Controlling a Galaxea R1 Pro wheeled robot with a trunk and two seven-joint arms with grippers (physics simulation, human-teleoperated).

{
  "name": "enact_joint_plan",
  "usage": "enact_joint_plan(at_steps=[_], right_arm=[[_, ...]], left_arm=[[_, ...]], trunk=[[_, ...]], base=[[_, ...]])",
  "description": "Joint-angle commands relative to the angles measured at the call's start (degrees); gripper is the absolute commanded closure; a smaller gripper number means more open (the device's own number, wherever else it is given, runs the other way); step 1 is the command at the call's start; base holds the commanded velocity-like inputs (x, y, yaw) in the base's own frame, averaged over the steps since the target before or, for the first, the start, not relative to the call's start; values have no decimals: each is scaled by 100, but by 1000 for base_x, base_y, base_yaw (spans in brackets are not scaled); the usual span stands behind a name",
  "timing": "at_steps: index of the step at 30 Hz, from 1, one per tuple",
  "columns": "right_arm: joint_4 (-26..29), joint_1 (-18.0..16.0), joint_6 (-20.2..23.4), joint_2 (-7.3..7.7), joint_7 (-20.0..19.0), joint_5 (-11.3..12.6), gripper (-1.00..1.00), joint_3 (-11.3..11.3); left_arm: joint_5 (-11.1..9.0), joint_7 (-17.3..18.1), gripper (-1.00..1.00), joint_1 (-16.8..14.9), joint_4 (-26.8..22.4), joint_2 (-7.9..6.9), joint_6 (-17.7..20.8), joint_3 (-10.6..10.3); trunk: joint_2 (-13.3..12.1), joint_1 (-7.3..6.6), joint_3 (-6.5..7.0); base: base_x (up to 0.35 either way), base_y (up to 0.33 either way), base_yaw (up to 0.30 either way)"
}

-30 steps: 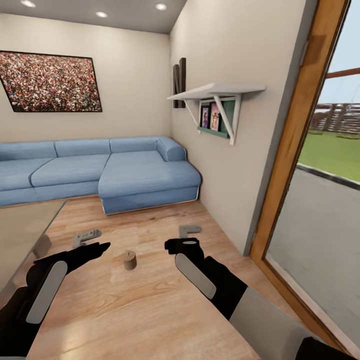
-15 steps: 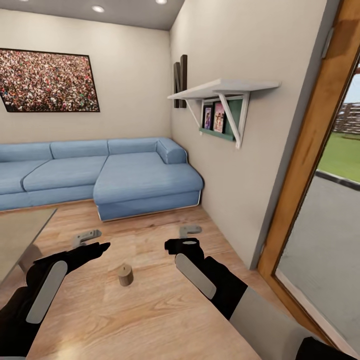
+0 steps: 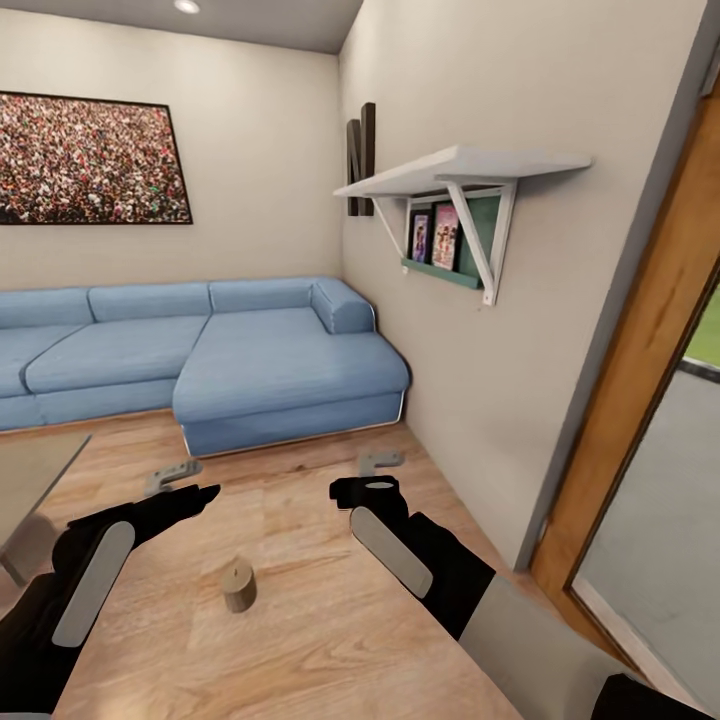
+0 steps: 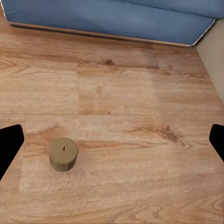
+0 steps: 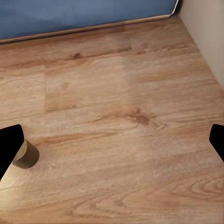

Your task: Place each of the two pumpkins and all three candles from the living room inside a cabinet in the living room (use any cabinet), then make sure every cabinet is closed, and position the cauldron so it is next to a table in the living room.

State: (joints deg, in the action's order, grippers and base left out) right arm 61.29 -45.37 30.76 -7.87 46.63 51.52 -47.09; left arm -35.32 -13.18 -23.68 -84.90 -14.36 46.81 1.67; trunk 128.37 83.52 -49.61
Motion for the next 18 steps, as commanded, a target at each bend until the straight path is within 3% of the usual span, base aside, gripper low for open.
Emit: enact_joint_plan(at_steps=[1, 8, 11, 15, 18], right_arm=[[6, -7, 18, 2, 44, 34, -100, -11], [6, -7, 18, 3, 43, 34, -100, -11], [6, -7, 18, 1, 42, 34, -100, -11], [6, -7, 18, 4, 43, 34, -100, -11], [6, -7, 18, 7, 43, 34, -100, -11]], left_arm=[[-61, -52, -100, -4, 1, 0, 21, 0], [-60, -76, -100, -37, 130, -4, 84, 0], [-61, -83, -100, -193, 436, -7, 252, 2], [-62, -86, -100, -612, 1252, -11, 458, 1], [-56, -90, -100, -1053, 2203, -15, 536, -3]], trunk=[[3, 3, -6], [3, 3, -6], [3, 3, -6], [3, 3, -6], [3, 3, -6]], base=[[340, 0, 0], [340, 0, 0], [340, 0, 0], [340, 0, 0], [340, 0, 0]])
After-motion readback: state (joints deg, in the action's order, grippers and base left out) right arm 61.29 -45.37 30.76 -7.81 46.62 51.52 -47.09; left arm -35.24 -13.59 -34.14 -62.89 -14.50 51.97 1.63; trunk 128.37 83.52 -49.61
